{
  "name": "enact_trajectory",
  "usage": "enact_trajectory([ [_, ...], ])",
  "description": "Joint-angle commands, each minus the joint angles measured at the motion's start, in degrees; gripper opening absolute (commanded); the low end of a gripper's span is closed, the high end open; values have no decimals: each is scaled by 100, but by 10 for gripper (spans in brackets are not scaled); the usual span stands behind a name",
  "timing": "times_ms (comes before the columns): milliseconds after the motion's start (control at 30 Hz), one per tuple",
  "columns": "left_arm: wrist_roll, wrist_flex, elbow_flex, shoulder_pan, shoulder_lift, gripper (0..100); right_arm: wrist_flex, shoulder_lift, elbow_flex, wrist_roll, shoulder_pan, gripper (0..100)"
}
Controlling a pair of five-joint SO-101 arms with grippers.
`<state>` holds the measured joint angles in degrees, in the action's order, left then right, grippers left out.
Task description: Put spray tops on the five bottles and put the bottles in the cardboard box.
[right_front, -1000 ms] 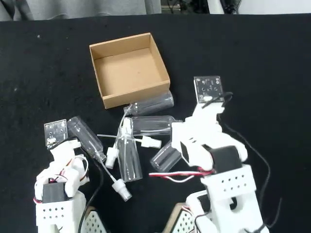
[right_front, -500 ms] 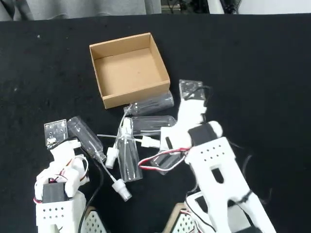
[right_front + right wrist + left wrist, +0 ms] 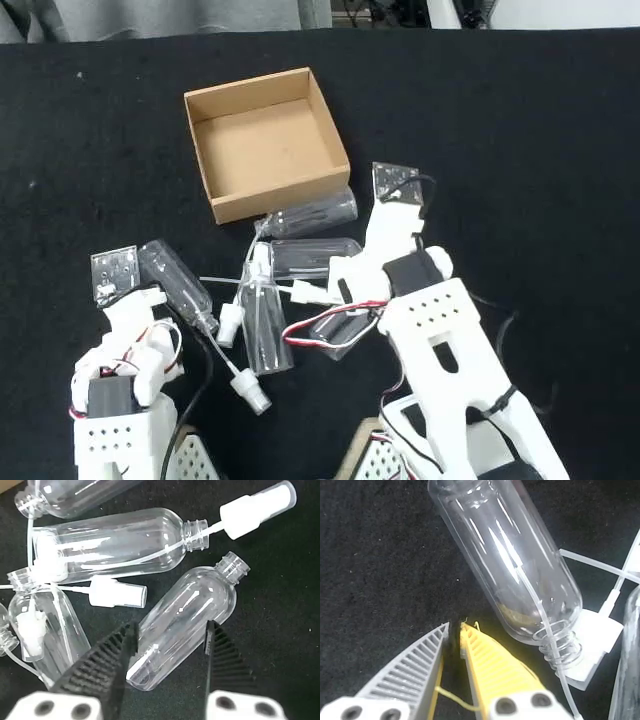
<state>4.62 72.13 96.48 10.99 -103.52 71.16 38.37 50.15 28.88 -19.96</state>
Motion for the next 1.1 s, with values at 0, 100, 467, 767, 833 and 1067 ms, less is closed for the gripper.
enact_trajectory([
  [0,-62,79,92,31,-70,30,-132,-48,-136,79,-79,196],
  [100,-62,79,92,31,-70,30,-132,-312,-145,88,44,196],
  [467,-62,79,92,31,-70,30,-404,-1402,-198,97,624,196],
  [767,-62,79,92,31,-70,30,-932,-1736,4,281,633,196],
  [833,-62,79,92,31,-70,30,-949,-1807,4,281,633,197],
  [1067,-62,79,92,31,-70,30,-941,-2088,40,290,633,332],
])
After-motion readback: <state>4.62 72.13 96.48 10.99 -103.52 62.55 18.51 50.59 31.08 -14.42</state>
